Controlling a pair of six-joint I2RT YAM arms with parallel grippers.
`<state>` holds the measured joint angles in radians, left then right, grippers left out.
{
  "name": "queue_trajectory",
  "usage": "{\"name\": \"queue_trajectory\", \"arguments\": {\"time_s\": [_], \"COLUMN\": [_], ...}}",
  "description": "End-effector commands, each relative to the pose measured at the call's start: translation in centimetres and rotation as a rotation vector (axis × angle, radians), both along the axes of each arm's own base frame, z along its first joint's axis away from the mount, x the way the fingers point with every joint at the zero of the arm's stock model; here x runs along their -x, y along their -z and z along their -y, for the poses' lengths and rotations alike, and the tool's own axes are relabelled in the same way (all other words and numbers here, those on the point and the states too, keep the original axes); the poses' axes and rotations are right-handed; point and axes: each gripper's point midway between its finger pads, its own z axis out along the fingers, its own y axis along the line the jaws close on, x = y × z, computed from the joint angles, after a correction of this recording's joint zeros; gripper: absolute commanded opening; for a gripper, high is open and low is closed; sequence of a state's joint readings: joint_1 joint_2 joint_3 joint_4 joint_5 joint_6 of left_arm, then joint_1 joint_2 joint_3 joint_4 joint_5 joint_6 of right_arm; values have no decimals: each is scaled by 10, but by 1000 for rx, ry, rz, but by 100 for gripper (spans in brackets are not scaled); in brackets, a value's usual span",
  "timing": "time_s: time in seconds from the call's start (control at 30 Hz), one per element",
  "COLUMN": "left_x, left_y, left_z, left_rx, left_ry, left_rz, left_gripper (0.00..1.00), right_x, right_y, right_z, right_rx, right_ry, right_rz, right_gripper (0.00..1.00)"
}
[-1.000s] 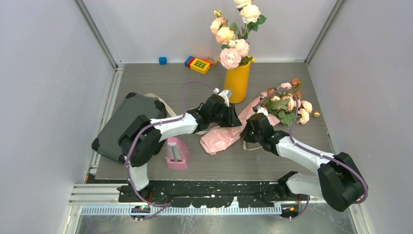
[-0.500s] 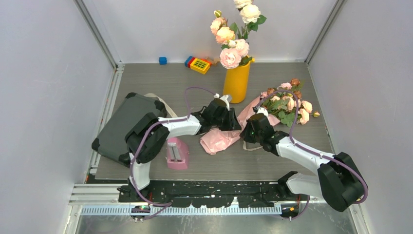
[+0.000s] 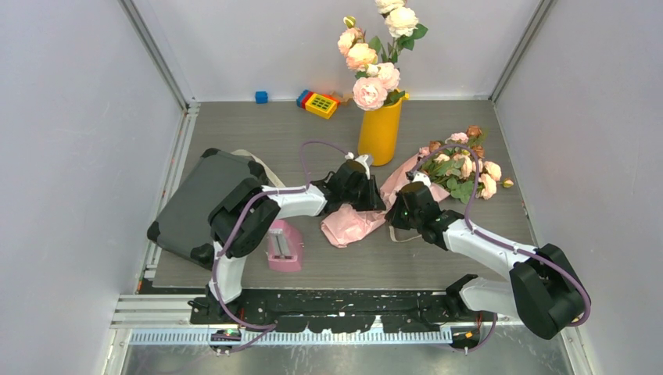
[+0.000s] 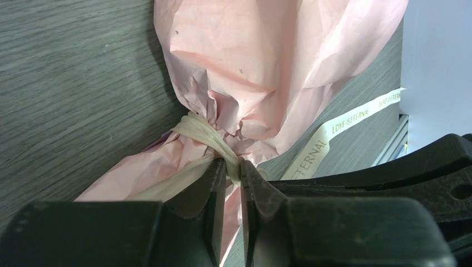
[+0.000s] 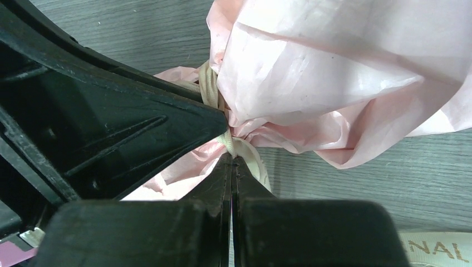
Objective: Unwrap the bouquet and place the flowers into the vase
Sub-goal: Untie the ribbon from the wrapping paper.
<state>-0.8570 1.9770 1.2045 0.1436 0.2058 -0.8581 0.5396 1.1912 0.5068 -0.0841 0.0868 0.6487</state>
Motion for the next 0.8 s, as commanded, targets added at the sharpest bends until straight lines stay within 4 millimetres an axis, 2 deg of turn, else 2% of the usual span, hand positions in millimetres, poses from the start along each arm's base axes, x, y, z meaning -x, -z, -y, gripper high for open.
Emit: {"name": "queue_trajectory", "arguments": {"time_s": [0.0,0.17,0.37,0.77], "left_x": [-9,-13,-27,-47], "left_y": [-6,-21,-39,-36], "left_z": [5,5,-8,-24], "left_rx": [4,32,59,79], "left_ry": [-9,-11,-39,-44], "left_rz": [33,48,70,44], "left_gripper": [15,0,0,0], "right_x": [-2,1,1,7], "right_y": [-3,-1,2,5], "right_z": [0,8,22,28], "right_rx": [2,39,96,111], "right_ry": [-9,7,67,89], "right_rz": [21,7,-5,-27], "right_gripper": [0,0,0,0]}}
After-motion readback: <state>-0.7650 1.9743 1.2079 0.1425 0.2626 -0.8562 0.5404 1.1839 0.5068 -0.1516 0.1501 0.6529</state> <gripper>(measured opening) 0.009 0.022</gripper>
